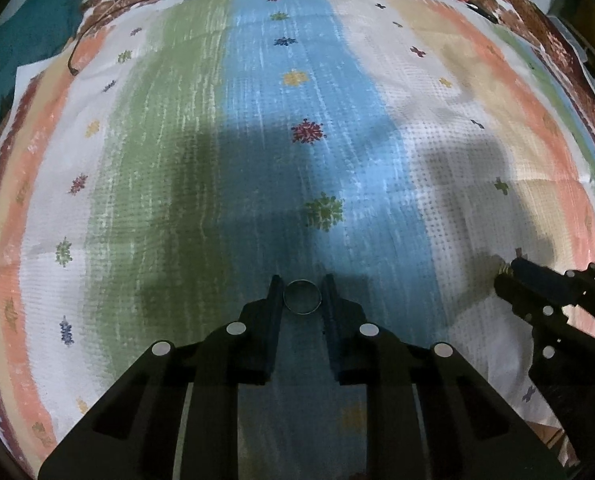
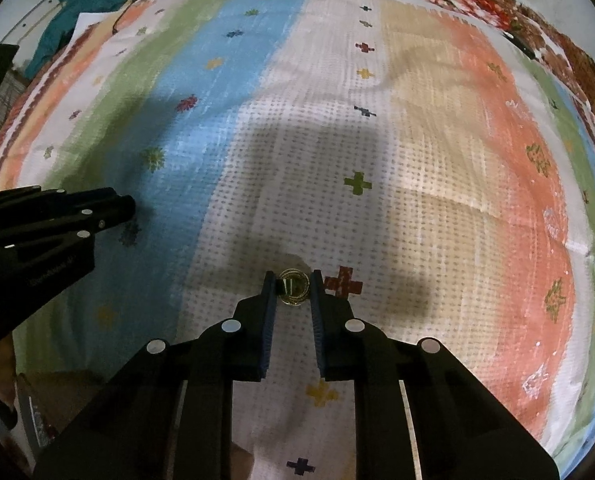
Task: Organize jewelry
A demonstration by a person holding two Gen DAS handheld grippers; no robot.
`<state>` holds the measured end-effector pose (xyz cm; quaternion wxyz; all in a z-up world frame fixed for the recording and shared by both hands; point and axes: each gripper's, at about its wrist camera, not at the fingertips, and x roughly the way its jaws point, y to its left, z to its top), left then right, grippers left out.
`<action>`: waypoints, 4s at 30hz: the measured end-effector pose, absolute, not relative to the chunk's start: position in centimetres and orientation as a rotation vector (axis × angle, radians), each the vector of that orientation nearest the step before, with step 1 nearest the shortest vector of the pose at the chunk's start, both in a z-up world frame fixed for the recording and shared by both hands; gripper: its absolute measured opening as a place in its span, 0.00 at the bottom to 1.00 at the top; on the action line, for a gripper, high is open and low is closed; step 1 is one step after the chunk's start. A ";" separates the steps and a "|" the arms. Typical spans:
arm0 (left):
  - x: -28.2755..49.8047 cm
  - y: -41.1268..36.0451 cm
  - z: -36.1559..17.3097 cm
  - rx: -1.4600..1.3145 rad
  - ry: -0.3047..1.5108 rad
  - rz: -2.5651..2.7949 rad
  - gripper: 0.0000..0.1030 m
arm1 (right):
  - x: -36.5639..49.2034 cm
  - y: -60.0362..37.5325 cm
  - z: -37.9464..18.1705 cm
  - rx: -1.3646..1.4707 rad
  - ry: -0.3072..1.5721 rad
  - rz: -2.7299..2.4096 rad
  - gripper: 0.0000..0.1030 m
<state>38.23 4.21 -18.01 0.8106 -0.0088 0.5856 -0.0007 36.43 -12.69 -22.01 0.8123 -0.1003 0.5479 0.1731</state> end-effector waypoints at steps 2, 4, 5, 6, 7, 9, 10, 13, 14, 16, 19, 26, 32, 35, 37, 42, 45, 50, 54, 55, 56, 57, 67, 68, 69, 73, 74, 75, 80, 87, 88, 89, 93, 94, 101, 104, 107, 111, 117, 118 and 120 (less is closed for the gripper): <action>38.0 4.1 -17.4 -0.014 1.243 -0.002 0.18 | 36.1 -12.9 -21.4 -0.207 1.159 0.373 0.17; 37.7 3.9 -16.5 -0.012 1.230 -0.006 0.18 | 35.6 -13.1 -20.8 -0.203 1.149 0.379 0.17; 37.5 3.8 -16.0 -0.009 1.224 -0.009 0.18 | 35.2 -13.3 -20.5 -0.201 1.143 0.381 0.17; 37.4 3.7 -15.6 -0.006 1.218 -0.010 0.18 | 35.0 -13.3 -20.3 -0.200 1.141 0.382 0.17; 37.2 3.5 -15.1 -0.002 1.213 -0.010 0.18 | 34.7 -13.4 -20.2 -0.198 1.138 0.383 0.17; 36.9 3.4 -14.4 0.007 1.206 -0.009 0.18 | 34.3 -13.8 -19.8 -0.194 1.133 0.382 0.17; 36.7 3.3 -14.0 0.005 1.203 -0.007 0.18 | 34.2 -13.9 -19.7 -0.193 1.130 0.381 0.17; 35.8 3.2 -13.2 0.002 1.199 -0.004 0.18 | 33.7 -14.4 -19.0 -0.181 1.113 0.376 0.17; 35.6 3.0 -13.0 0.007 1.197 -0.003 0.18 | 33.6 -14.5 -18.7 -0.173 1.109 0.377 0.17; 35.2 2.7 -12.6 0.017 1.194 0.000 0.18 | 33.2 -14.5 -18.1 -0.166 1.092 0.381 0.17; 34.3 2.5 -11.9 0.021 1.189 0.003 0.18 | 32.6 -14.6 -17.2 -0.162 1.072 0.392 0.17; 32.0 2.0 -10.6 0.016 1.174 -0.002 0.18 | 30.7 -14.3 -15.2 -0.165 1.030 0.419 0.17; 30.2 1.8 -9.7 0.000 1.168 -0.011 0.18 | 29.2 -14.8 -14.1 -0.147 1.010 0.437 0.17; 29.5 1.8 -8.8 -0.015 1.152 -0.019 0.18 | 28.9 -14.9 -13.9 -0.143 1.009 0.438 0.17; 29.1 1.5 -8.4 -0.023 1.142 -0.028 0.18 | 28.5 -14.9 -13.8 -0.143 1.008 0.442 0.17; 28.2 0.9 -7.1 -0.028 1.113 -0.049 0.18 | 27.8 -15.0 -13.4 -0.149 0.996 0.442 0.17; 27.8 0.9 -6.7 -0.037 1.103 -0.052 0.18 | 27.4 -15.0 -13.4 -0.151 0.999 0.447 0.17; 27.2 0.9 -6.6 -0.042 1.104 -0.053 0.18 | 26.7 -15.1 -13.2 -0.153 0.997 0.454 0.17; 26.4 1.0 -6.3 -0.050 1.098 -0.056 0.18 | 26.0 -15.0 -13.0 -0.156 0.994 0.466 0.17; 26.2 1.0 -6.1 -0.053 1.094 -0.058 0.18 | 25.8 -15.0 -12.9 -0.156 0.994 0.468 0.17; 26.0 1.1 -6.0 -0.055 1.090 -0.060 0.18 | 25.7 -15.0 -12.9 -0.157 0.992 0.471 0.17; 25.8 1.1 -5.8 -0.057 1.086 -0.061 0.18 | 25.5 -15.0 -12.8 -0.158 0.991 0.475 0.17; 23.5 0.7 -4.2 -0.078 1.049 -0.089 0.18 | 23.8 -14.8 -12.5 -0.172 0.990 0.496 0.17; 23.3 0.6 -4.2 -0.076 1.047 -0.088 0.18 | 23.8 -14.7 -12.5 -0.175 0.993 0.497 0.17; 23.2 0.6 -4.2 -0.074 1.047 -0.087 0.18 | 23.6 -14.7 -12.6 -0.181 0.999 0.501 0.17; 22.5 0.0 -4.2 -0.063 1.050 -0.096 0.18 | 22.5 -14.6 -12.5 -0.187 0.998 0.517 0.17; 22.3 -0.1 -4.1 -0.064 1.048 -0.098 0.18 | 22.3 -14.5 -12.4 -0.187 0.996 0.522 0.17; 22.1 -0.1 -4.0 -0.065 1.045 -0.101 0.18 | 21.9 -14.5 -12.2 -0.185 0.993 0.529 0.17; 21.2 -0.2 -3.9 -0.071 1.044 -0.101 0.18 | 20.9 -14.5 -12.0 -0.187 0.990 0.535 0.17; 20.5 -0.3 -3.9 -0.090 1.042 -0.093 0.18 | 20.1 -14.4 -12.0 -0.189 0.988 0.549 0.17; 20.4 -0.3 -4.0 -0.091 1.042 -0.095 0.19 | 20.0 -14.4 -12.1 -0.191 0.988 0.554 0.17; 20.3 -0.4 -4.0 -0.089 1.043 -0.092 0.19 | 19.9 -14.4 -12.2 -0.193 0.986 0.556 0.17; 20.3 0.2 -4.1 -0.091 1.032 -0.053 0.29 | 20.1 -14.8 -12.4 -0.199 0.994 0.533 0.26; 20.3 0.5 -4.1 -0.096 1.031 -0.047 0.31 | 20.1 -15.0 -12.4 -0.194 0.994 0.530 0.26; 19.6 2.2 -3.9 -0.130 1.029 -0.035 0.41 | 19.6 -16.2 -11.8 -0.169 0.974 0.522 0.31; 19.0 2.4 -3.7 -0.132 1.024 -0.039 0.46 | 19.2 -16.7 -11.4 -0.158 0.958 0.522 0.39; 18.1 2.5 -3.5 -0.131 1.017 -0.046 0.49 | 18.7 -17.1 -11.0 -0.151 0.947 0.525 0.46; 16.7 2.2 -2.6 -0.119 0.981 -0.057 0.58 | 17.9 -17.5 -10.6 -0.153 0.939 0.540 0.57; 14.9 1.9 -2.1 -0.102 0.951 -0.055 0.72 | 16.5 -18.5 -9.9 -0.143 0.910 0.559 0.68; 14.7 2.0 -2.1 -0.104 0.948 -0.055 0.73 | 16.3 -18.7 -9.9 -0.140 0.908 0.560 0.69; 14.1 2.0 -1.9 -0.105 0.933 -0.055 0.80 | 16.0 -19.0 -9.8 -0.131 0.906 0.564 0.73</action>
